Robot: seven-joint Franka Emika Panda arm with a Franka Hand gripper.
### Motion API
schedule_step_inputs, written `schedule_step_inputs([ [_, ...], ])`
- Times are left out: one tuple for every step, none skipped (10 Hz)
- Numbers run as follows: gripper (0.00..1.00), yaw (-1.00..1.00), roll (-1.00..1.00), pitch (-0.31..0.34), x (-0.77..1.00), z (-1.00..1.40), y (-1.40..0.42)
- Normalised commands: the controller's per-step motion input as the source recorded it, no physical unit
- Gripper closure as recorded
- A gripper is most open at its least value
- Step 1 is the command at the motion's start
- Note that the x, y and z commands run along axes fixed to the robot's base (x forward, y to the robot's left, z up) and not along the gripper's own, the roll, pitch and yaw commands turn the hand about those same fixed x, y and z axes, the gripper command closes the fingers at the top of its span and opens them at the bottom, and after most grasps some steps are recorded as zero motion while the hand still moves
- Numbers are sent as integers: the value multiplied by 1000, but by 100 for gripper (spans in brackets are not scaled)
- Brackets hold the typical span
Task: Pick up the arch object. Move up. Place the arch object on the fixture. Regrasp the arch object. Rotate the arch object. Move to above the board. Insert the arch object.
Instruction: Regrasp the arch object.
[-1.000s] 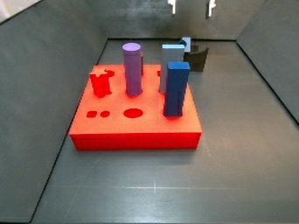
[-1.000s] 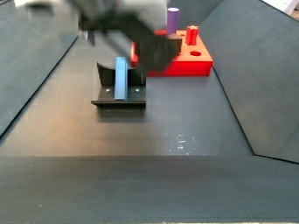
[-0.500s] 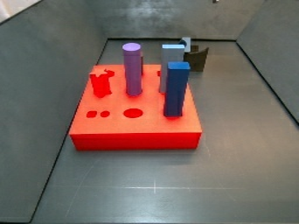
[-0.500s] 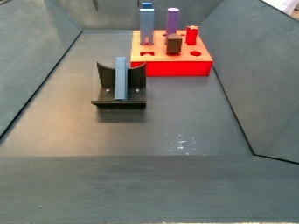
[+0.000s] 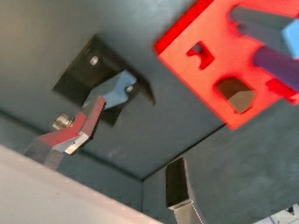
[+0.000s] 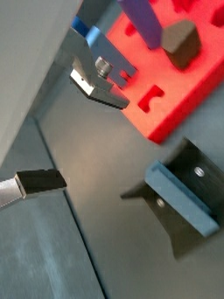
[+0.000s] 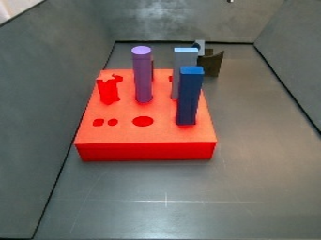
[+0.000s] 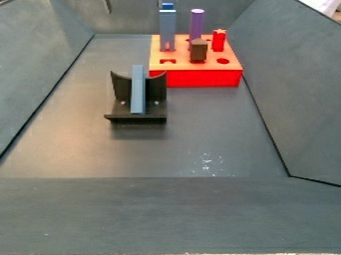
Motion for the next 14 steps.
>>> schedule_step_inputs([
  [0, 2, 1000, 11, -17, 8, -21],
  [0, 4, 1000, 7, -15, 9, -18],
  [0, 5, 1000, 7, -17, 7, -16],
  [0, 7, 1000, 10, -15, 7, -17],
  [0, 7, 1000, 13, -9, 8, -15],
  [0, 11, 1000, 24, 9, 4, -18],
  [0, 13, 1000, 28, 19, -1, -17],
  [0, 17, 1000, 41, 33, -3, -27],
  [0, 22, 1000, 54, 46, -6, -26],
  [0, 31, 1000, 76, 63, -8, -27],
  [0, 37, 1000, 89, 74, -12, -32],
  [0, 56, 1000, 126, 88, -12, -34],
  [0, 77, 1000, 154, 93, -10, -39],
  [0, 119, 931, 181, 91, -16, -38],
])
